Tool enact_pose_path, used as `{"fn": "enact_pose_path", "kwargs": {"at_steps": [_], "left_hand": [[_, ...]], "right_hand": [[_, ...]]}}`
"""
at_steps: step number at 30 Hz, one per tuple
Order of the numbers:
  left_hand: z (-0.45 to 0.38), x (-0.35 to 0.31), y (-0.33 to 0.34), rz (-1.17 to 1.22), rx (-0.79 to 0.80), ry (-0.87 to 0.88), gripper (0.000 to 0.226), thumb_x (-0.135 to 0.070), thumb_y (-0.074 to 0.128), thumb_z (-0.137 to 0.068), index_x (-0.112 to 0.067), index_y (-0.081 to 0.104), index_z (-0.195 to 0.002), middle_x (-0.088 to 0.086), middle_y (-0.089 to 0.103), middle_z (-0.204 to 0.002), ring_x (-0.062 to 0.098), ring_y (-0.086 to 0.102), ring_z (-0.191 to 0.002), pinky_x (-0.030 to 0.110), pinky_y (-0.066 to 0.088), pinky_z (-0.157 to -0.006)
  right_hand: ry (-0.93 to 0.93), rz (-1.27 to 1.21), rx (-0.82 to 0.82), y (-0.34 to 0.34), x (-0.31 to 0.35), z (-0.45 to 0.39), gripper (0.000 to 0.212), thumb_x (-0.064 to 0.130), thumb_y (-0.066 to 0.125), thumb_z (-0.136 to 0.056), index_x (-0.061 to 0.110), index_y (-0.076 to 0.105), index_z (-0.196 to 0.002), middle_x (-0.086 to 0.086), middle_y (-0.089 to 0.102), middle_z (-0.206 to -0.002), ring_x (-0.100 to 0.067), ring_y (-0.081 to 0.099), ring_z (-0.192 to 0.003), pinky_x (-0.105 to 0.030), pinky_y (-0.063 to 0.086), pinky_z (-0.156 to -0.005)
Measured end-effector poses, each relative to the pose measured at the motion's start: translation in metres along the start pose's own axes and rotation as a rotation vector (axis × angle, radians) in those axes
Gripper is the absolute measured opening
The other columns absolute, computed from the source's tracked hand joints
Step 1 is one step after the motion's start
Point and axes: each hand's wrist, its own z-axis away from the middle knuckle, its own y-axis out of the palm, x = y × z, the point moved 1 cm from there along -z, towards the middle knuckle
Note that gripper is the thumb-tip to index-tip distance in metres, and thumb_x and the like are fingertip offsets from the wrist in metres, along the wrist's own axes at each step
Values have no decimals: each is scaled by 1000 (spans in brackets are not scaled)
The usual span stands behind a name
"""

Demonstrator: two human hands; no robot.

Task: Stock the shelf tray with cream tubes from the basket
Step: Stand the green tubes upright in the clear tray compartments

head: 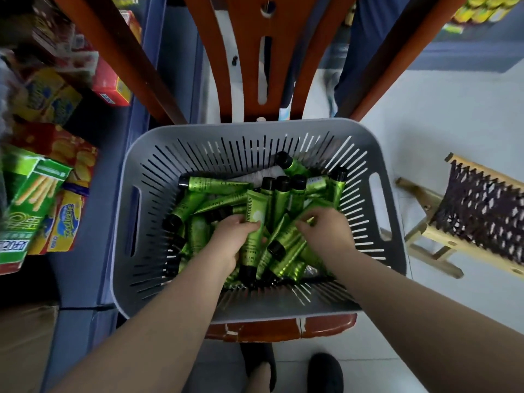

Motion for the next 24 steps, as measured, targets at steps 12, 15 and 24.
{"fn": "enact_pose_path", "kwargs": {"at_steps": [12, 15, 24], "left_hand": [[-19, -2, -7, -27, 29, -16, 23, -13, 66, -84, -11, 61, -107, 14, 69, -100, 32, 67, -89, 51, 53, -85], [-18, -2, -12, 43, 42, -4, 7, -8, 60, -89, -12, 60, -94, 11, 70, -88, 25, 66, -70, 39, 54, -66], [35, -31, -25, 94, 20, 130, 8, -9, 60, -89, -16, 55, -90, 10, 69, -88, 24, 66, -72, 31, 50, -59]], "right_hand": [[367, -262, -231, 10, 10, -24, 59, 23, 72, -82, 1, 37, -124, -15, 57, -115, -33, 57, -104, -35, 45, -76], [375, -444, -323, 9, 9, -21, 56, 19, 75, -79, 5, 37, -118, -12, 58, -103, -30, 59, -96, -31, 43, -72], [129, -522, -162, -19, 33, 5, 47, 24, 75, -78, 7, 56, -117, -5, 63, -103, -17, 55, -86, -27, 44, -74]]}}
